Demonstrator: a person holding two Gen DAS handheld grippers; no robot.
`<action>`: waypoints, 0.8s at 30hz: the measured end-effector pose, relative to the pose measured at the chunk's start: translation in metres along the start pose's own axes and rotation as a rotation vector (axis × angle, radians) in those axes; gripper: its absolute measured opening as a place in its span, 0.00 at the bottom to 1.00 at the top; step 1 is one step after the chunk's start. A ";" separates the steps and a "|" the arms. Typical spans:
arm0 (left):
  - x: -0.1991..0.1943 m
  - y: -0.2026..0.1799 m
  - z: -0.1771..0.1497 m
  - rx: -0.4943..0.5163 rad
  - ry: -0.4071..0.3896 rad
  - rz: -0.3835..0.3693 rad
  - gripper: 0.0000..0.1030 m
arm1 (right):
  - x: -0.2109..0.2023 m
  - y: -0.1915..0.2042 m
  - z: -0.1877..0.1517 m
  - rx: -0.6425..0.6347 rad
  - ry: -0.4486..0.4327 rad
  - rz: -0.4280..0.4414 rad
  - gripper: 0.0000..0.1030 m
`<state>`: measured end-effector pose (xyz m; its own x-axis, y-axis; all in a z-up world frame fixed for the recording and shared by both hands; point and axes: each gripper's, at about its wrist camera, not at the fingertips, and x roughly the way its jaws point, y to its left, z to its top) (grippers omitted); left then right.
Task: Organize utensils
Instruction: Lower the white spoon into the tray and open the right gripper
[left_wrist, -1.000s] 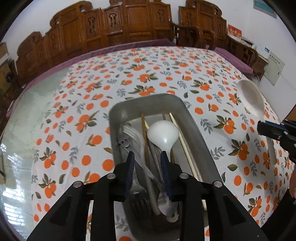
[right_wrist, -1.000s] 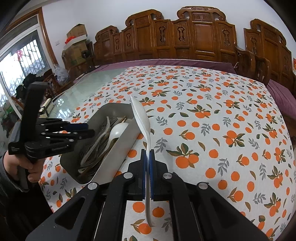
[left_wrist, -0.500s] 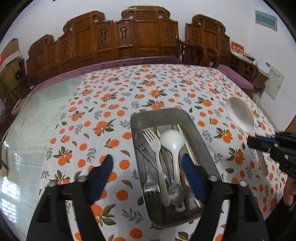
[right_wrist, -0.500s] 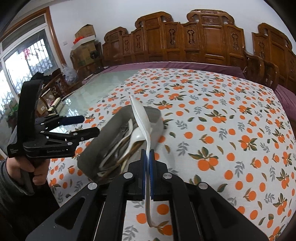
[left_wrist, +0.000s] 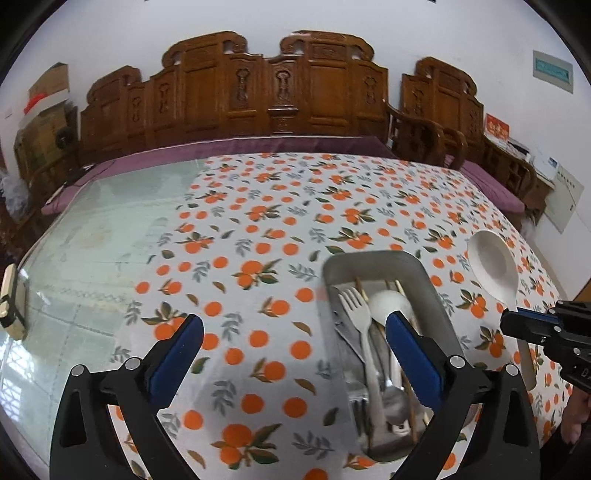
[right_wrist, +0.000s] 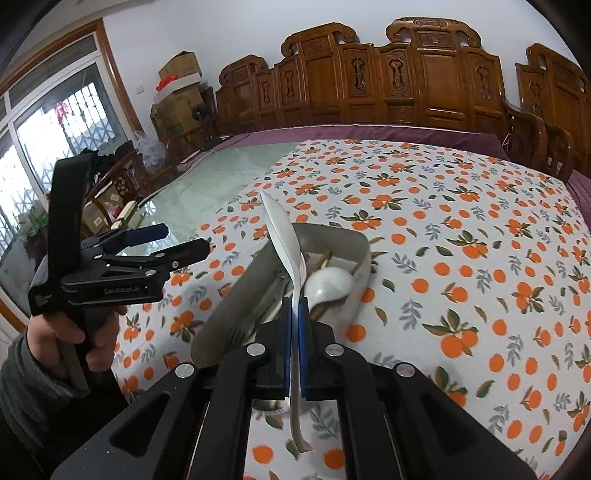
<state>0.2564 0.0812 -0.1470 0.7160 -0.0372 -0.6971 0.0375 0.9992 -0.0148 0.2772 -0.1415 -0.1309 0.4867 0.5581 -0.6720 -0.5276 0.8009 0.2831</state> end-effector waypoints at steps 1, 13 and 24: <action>-0.001 0.002 0.001 -0.004 -0.003 0.004 0.92 | 0.004 0.000 0.002 0.018 0.001 0.011 0.04; -0.006 0.022 0.002 -0.032 -0.016 0.012 0.92 | 0.058 0.007 0.020 0.126 0.044 0.111 0.04; -0.006 0.022 0.001 -0.032 -0.011 0.005 0.92 | 0.100 0.012 0.001 0.041 0.125 -0.030 0.04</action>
<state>0.2540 0.1035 -0.1427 0.7237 -0.0318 -0.6893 0.0117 0.9994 -0.0339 0.3195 -0.0759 -0.1940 0.4100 0.5047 -0.7597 -0.4843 0.8263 0.2875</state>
